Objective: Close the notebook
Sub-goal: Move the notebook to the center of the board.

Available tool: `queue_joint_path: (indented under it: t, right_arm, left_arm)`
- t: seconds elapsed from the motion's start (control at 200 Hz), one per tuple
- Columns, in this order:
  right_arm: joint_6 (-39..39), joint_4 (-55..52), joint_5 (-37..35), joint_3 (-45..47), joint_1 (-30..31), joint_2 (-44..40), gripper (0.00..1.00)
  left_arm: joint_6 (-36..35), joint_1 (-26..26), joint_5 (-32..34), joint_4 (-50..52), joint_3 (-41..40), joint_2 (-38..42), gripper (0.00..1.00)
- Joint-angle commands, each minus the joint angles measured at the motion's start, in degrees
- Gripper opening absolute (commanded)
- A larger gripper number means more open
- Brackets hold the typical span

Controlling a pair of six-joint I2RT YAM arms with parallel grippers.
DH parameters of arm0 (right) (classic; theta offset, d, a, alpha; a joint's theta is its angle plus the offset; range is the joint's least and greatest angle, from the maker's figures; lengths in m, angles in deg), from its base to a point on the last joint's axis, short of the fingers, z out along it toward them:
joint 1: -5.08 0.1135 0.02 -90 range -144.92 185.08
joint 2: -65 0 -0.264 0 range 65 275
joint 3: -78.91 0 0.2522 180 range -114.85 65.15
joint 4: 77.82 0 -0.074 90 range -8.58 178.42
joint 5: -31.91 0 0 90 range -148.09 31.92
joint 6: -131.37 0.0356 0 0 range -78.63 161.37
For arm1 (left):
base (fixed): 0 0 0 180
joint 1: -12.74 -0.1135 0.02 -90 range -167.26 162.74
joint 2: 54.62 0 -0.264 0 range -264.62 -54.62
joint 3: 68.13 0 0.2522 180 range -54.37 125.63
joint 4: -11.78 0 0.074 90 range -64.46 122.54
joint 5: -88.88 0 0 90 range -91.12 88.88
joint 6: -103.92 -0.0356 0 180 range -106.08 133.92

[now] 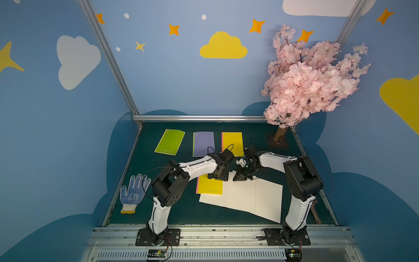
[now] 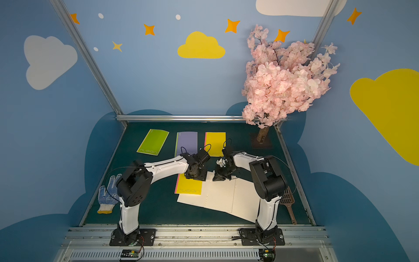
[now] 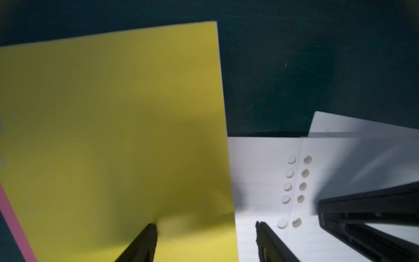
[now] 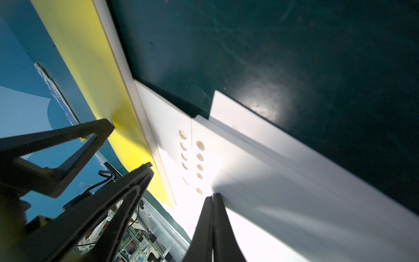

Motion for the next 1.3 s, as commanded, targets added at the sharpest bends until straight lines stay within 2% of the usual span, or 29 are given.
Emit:
queue_joint_path:
  t: [0.0, 0.471, 0.796, 1.296]
  right_arm:
    - [-1.1, -0.9, -0.6, 0.6, -0.3, -0.1, 0.06]
    - [-1.2, -1.0, -0.5, 0.9, -0.5, -0.2, 0.06]
    - [-1.3, -0.7, -0.6, 1.7, -0.7, -0.7, 0.05]
    - [-1.2, -0.1, -0.3, 2.0, -0.7, -0.7, 0.05]
  left_arm:
    - [1.4, 0.6, 4.5, 6.2, 2.6, -2.2, 0.73]
    - [2.5, 0.4, 6.9, 10.3, 4.1, -4.3, 0.73]
    - [3.6, -2.2, 2.9, 6.9, -1.8, -1.9, 0.72]
    - [4.7, -7.4, 2.3, 4.9, -12.0, 4.3, 0.72]
